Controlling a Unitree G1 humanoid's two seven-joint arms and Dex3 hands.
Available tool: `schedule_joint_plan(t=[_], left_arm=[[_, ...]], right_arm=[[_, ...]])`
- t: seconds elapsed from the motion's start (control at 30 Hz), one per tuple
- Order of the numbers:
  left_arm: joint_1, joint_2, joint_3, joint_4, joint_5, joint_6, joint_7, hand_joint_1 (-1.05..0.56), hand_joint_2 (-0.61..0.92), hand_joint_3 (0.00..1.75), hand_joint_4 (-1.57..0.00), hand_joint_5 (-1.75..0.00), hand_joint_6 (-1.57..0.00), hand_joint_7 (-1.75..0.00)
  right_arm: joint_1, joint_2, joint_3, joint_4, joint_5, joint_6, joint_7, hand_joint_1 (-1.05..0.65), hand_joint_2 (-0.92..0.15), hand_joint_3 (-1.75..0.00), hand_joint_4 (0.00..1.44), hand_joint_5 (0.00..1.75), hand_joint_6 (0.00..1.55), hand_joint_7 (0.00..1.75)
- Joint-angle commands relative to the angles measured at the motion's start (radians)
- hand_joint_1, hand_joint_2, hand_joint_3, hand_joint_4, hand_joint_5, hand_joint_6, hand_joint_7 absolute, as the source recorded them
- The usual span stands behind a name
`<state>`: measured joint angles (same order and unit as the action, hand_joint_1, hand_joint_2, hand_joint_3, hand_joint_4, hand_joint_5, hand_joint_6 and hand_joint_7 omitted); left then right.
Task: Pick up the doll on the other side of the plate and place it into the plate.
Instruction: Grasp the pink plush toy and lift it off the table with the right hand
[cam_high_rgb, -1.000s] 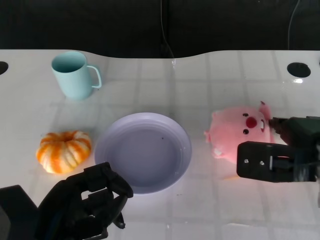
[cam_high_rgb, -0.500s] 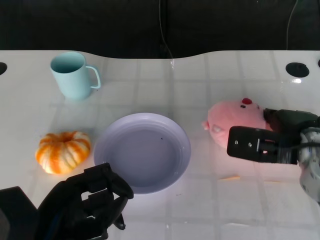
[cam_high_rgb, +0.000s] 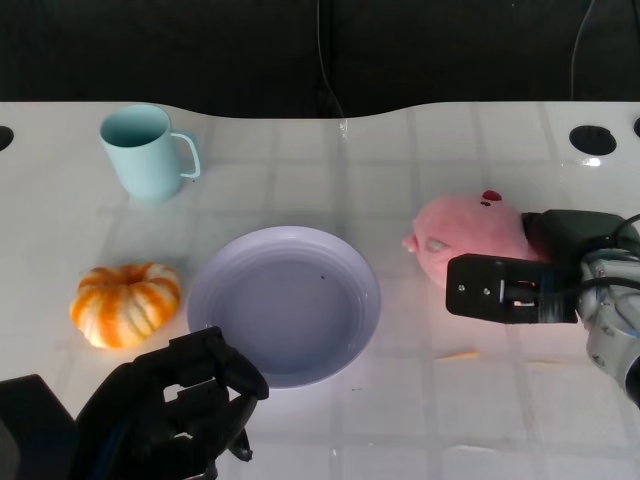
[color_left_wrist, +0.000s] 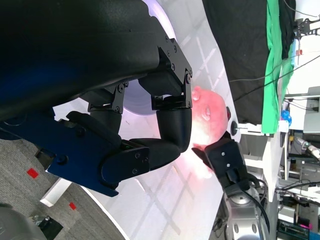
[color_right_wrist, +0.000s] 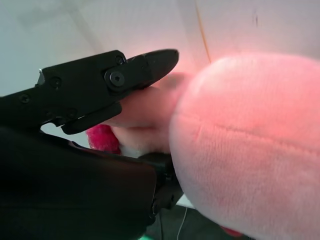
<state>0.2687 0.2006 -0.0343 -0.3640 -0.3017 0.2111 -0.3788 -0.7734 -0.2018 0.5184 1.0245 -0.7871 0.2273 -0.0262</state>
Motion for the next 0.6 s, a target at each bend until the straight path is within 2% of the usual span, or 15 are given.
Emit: schedule_joint_plan(t=[0.03, 0.07, 0.1, 0.13, 0.2, 0.3, 0.37, 0.47, 0.53, 0.57, 0.6], left_arm=[[0.003, 0.012, 0.007, -0.008, 0.009, 0.000, 0.003, -0.41, 0.77, 0.74, -0.61, -1.75, -0.67, -1.34], [0.002, 0.013, 0.007, -0.008, 0.009, -0.001, 0.002, -0.41, 0.77, 0.73, -0.60, -1.75, -0.67, -1.34], [0.002, 0.013, 0.007, -0.007, 0.008, -0.001, 0.001, -0.41, 0.77, 0.73, -0.60, -1.75, -0.67, -1.34], [0.001, 0.013, 0.008, -0.007, 0.006, -0.001, 0.000, -0.41, 0.77, 0.73, -0.60, -1.75, -0.67, -1.34], [-0.002, 0.014, 0.008, -0.006, 0.006, -0.001, -0.002, -0.41, 0.77, 0.73, -0.60, -1.75, -0.67, -1.34], [-0.004, 0.013, 0.009, -0.005, 0.005, 0.003, 0.001, -0.41, 0.76, 0.73, -0.61, -1.75, -0.67, -1.34], [-0.005, 0.012, 0.009, -0.004, 0.005, 0.004, 0.001, -0.41, 0.76, 0.74, -0.61, -1.75, -0.68, -1.34], [-0.005, 0.014, 0.009, -0.004, 0.006, 0.004, 0.001, -0.41, 0.76, 0.74, -0.61, -1.75, -0.68, -1.34], [-0.005, 0.014, 0.009, -0.005, 0.005, 0.006, 0.001, -0.41, 0.76, 0.74, -0.61, -1.75, -0.68, -1.34], [-0.005, 0.014, 0.009, -0.006, 0.005, 0.006, 0.001, -0.41, 0.76, 0.74, -0.61, -1.75, -0.68, -1.34], [-0.005, 0.013, 0.009, -0.007, 0.005, 0.008, 0.002, -0.40, 0.76, 0.74, -0.61, -1.75, -0.68, -1.34]], right_arm=[[0.059, 0.033, -0.005, 0.083, 0.040, -0.047, -0.050, -0.31, -0.92, -0.02, 0.87, 0.61, 1.10, 0.03], [0.060, 0.032, -0.005, 0.091, 0.044, -0.055, -0.071, -0.31, -0.92, -0.02, 0.83, 0.82, 1.12, 0.01], [0.061, 0.032, -0.005, 0.098, 0.046, -0.061, -0.086, -0.32, -0.92, -0.03, 0.82, 0.88, 1.12, 0.01], [0.062, 0.027, 0.009, 0.101, 0.032, -0.067, -0.108, -0.32, -0.92, -0.05, 0.81, 0.90, 1.11, 0.00], [0.066, 0.017, 0.033, 0.107, 0.009, -0.082, -0.160, -0.35, -0.92, -0.22, 0.76, 0.85, 1.02, 0.00], [0.070, 0.011, 0.039, 0.108, 0.012, -0.100, -0.209, -0.37, -0.92, -0.35, 0.78, 0.84, 1.04, 0.02], [0.073, 0.005, 0.038, 0.105, 0.018, -0.112, -0.235, -0.38, -0.92, -0.33, 0.72, 1.10, 1.09, 0.05], [0.084, 0.004, 0.006, 0.091, 0.048, -0.128, -0.296, -0.38, -0.92, -0.31, 0.75, 1.17, 1.14, 0.06], [0.091, 0.002, -0.016, 0.079, 0.065, -0.135, -0.337, -0.34, -0.92, -0.25, 0.78, 1.30, 1.19, 0.12], [0.094, -0.002, -0.030, 0.069, 0.076, -0.139, -0.354, -0.33, -0.92, -0.24, 0.74, 1.49, 1.15, 0.28], [0.098, -0.006, -0.047, 0.054, 0.090, -0.147, -0.377, -0.31, -0.92, -0.18, 0.74, 1.62, 0.98, 0.66]])
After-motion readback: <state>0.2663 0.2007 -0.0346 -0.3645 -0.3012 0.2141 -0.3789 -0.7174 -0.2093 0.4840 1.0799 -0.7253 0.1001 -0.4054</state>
